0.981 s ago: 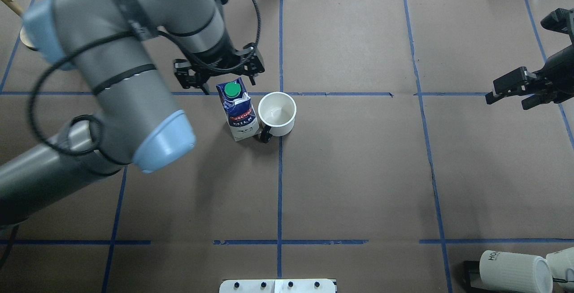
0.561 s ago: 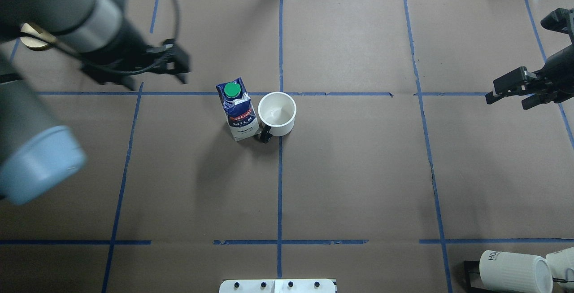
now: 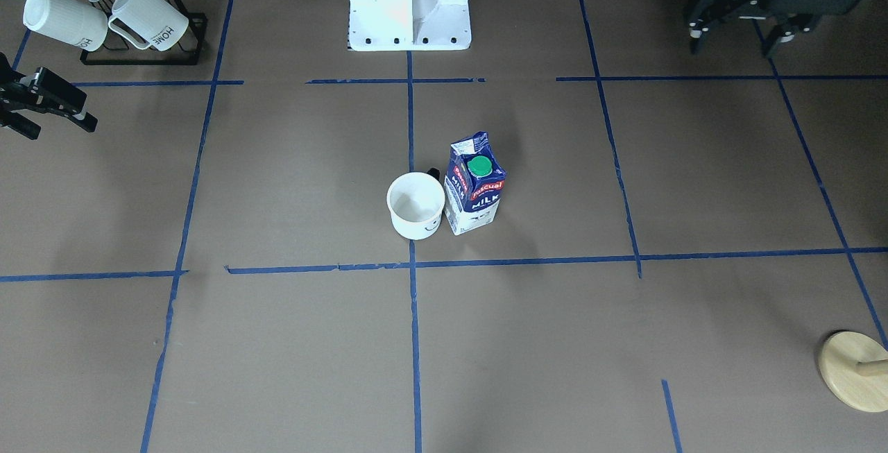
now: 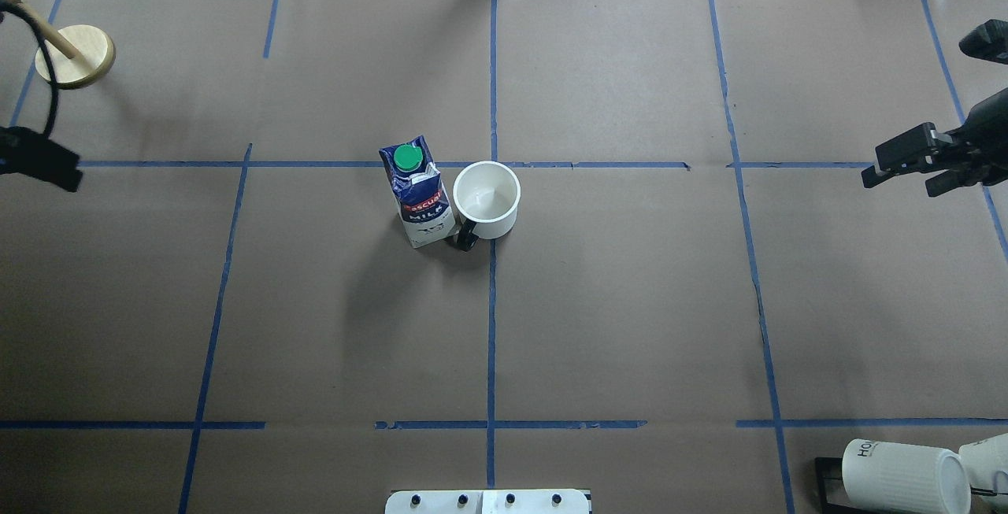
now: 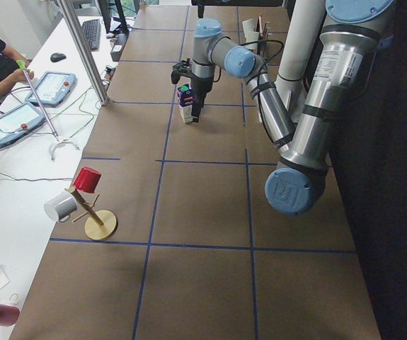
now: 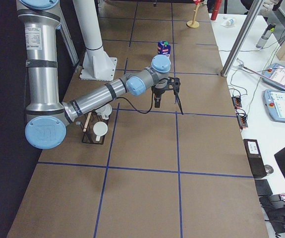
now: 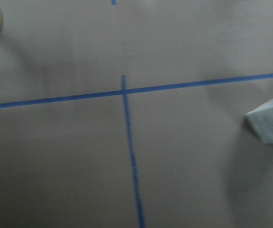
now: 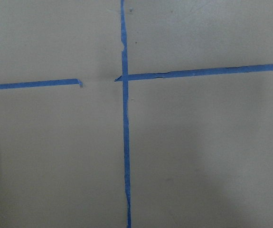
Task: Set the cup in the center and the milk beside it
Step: 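Open the left gripper and lift it away from the carton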
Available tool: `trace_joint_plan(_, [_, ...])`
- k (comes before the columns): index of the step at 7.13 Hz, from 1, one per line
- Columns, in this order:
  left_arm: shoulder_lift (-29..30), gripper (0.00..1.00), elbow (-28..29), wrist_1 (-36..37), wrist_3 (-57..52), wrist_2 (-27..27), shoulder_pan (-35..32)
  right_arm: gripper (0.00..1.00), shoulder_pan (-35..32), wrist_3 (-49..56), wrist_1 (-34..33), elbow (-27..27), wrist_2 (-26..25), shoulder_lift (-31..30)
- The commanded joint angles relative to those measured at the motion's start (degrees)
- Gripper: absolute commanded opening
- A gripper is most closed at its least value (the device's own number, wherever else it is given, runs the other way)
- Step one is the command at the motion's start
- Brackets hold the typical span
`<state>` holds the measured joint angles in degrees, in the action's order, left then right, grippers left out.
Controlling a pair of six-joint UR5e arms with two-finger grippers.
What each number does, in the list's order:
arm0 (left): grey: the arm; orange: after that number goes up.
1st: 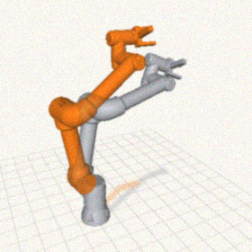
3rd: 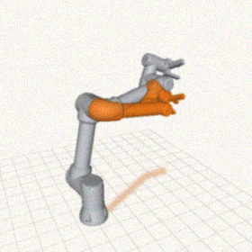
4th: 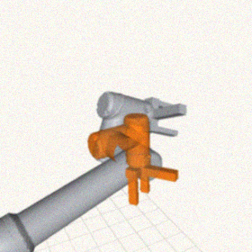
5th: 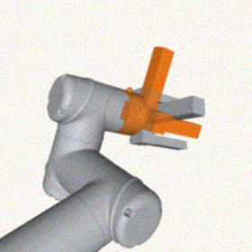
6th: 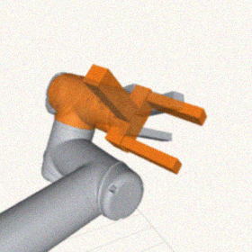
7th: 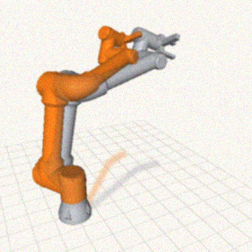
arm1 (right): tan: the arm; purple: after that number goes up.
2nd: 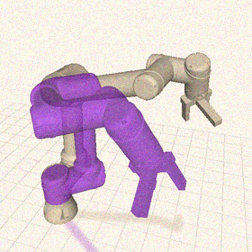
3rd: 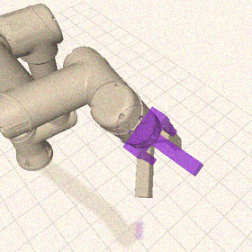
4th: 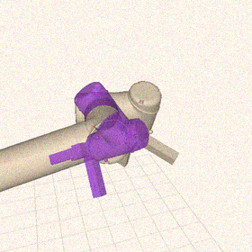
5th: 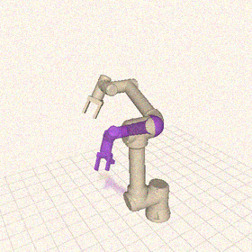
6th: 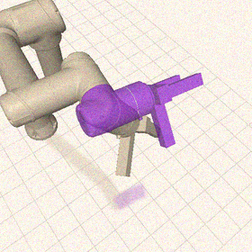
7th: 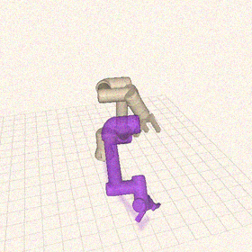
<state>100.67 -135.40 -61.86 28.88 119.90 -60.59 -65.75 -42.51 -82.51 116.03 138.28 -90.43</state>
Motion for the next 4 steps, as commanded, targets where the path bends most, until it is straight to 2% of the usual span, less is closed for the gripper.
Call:
trace_joint_plan(1, [-4.94, 1.0, 0.48, -0.28, -6.89, 0.16, -2.77, 1.0, -2.44, 3.19, -0.02, 0.6, -0.12, -2.55])
trace_joint_plan(3, [-5.04, 1.0, 2.85, -0.72, -8.91, 2.35, -3.82, 1.0, -5.34, 10.48, -0.46, 0.08, -0.12, -4.75])
trace_joint_plan(4, [-5.22, 1.0, 4.69, -0.72, -14.41, 4.1, -7.83, 1.0, -7.61, 12.25, -0.81, 0.07, 0.14, -5.1])
